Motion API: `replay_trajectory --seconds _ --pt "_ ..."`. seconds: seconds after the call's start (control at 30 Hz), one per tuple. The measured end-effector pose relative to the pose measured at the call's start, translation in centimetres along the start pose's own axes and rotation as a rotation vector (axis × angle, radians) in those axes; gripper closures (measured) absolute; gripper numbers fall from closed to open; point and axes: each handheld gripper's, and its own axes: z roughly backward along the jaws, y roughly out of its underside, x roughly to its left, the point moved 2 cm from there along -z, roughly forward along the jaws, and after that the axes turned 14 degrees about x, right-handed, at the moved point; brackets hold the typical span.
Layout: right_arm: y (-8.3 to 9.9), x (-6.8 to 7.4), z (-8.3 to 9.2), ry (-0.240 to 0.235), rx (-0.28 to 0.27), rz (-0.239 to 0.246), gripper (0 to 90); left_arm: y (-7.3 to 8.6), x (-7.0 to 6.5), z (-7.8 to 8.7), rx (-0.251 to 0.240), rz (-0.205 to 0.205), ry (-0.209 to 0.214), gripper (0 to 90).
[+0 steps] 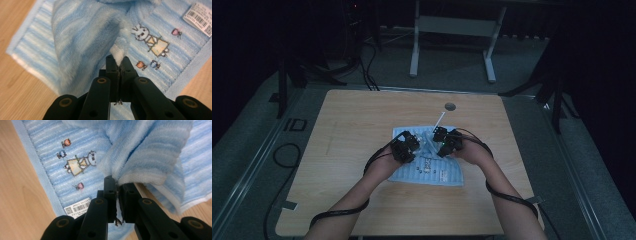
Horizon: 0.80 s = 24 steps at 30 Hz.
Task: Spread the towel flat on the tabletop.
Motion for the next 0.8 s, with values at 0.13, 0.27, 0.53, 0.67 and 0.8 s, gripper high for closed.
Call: replay_trajectory --seconds 0.13,0.27,0.53,0.67,0.8 --pt "1.0 -0.2 0.8 0.003 0.015 0.001 84.1 0.5 0.3 1.3 -0.031 0.009 -0.009 87.4" --pt "2.0 -0.4 1.9 0.016 0.018 0.002 84.0 1.5 0.9 2.8 -0.033 0.022 -0.030 87.5" --pt "4.8 -1.3 3.8 0.016 -0.006 -0.025 83.7 2.9 2.8 3.2 -0.044 0.086 -0.013 87.4" --pt "5.5 -1.5 3.9 -0.006 -0.025 -0.022 83.6 2.9 3.3 2.7 -0.044 0.106 0.010 87.4" --pt "6.2 -2.2 3.1 0.040 0.011 -0.052 87.2 2.8 4.2 1.3 0.011 0.134 -0.065 87.3"
